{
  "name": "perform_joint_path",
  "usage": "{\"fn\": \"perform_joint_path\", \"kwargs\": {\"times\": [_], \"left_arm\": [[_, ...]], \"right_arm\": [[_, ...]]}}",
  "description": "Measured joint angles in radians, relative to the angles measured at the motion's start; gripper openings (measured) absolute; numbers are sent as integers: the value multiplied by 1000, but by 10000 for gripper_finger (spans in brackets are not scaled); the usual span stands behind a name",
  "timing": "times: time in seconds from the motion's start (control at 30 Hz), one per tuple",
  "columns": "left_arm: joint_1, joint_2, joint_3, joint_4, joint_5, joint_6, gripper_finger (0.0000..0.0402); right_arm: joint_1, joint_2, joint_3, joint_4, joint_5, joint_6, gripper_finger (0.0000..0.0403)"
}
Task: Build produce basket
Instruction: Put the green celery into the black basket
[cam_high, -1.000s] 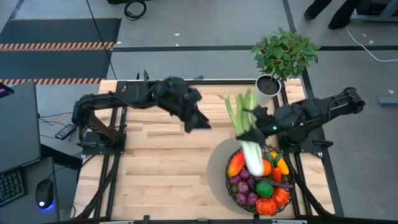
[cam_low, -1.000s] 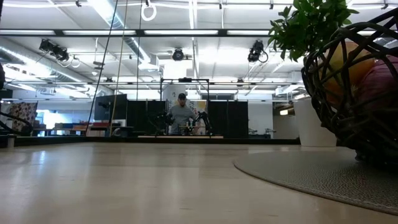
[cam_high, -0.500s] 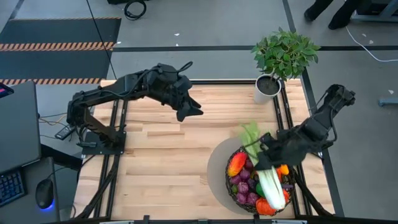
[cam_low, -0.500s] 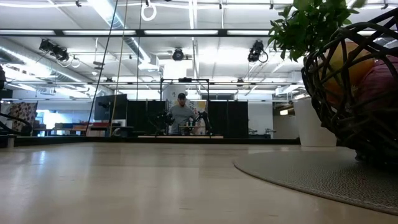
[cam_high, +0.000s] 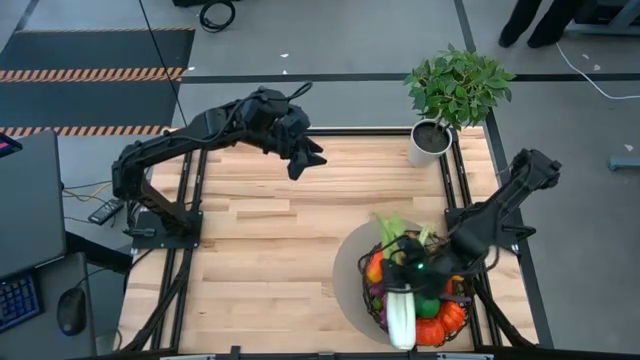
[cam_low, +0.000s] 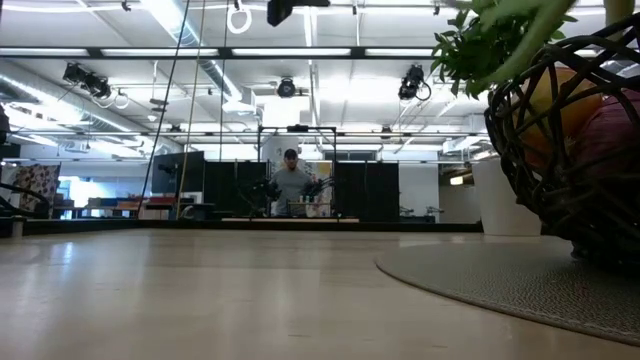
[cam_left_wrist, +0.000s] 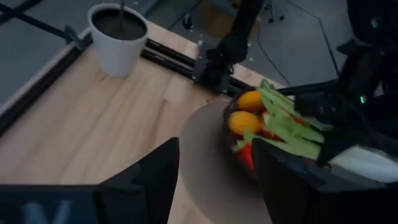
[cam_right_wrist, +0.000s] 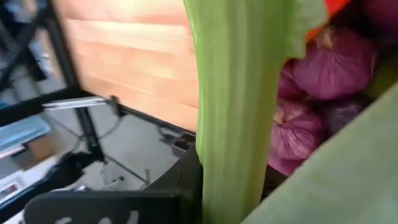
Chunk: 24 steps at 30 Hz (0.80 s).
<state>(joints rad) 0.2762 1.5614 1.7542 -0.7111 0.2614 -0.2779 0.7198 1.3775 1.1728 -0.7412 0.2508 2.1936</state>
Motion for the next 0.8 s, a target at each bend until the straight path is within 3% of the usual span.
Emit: {"fn": "perform_joint_path", "kwargs": {"times": [0.2,0.43,0.6,0.8], "left_arm": [[22,6,1,-29,1,51,207],[25,6,-9,-41,10,51,199],[22,6,-9,-45,32,-6,197],[24,6,-9,-46,31,-16,194]], "right_arm": [[-17,64,0,-47,-94,4,64],[-25,77,0,-165,-63,-29,74],[-48,68,0,-238,-60,-71,132],[-40,71,0,-195,-66,-102,223]]}}
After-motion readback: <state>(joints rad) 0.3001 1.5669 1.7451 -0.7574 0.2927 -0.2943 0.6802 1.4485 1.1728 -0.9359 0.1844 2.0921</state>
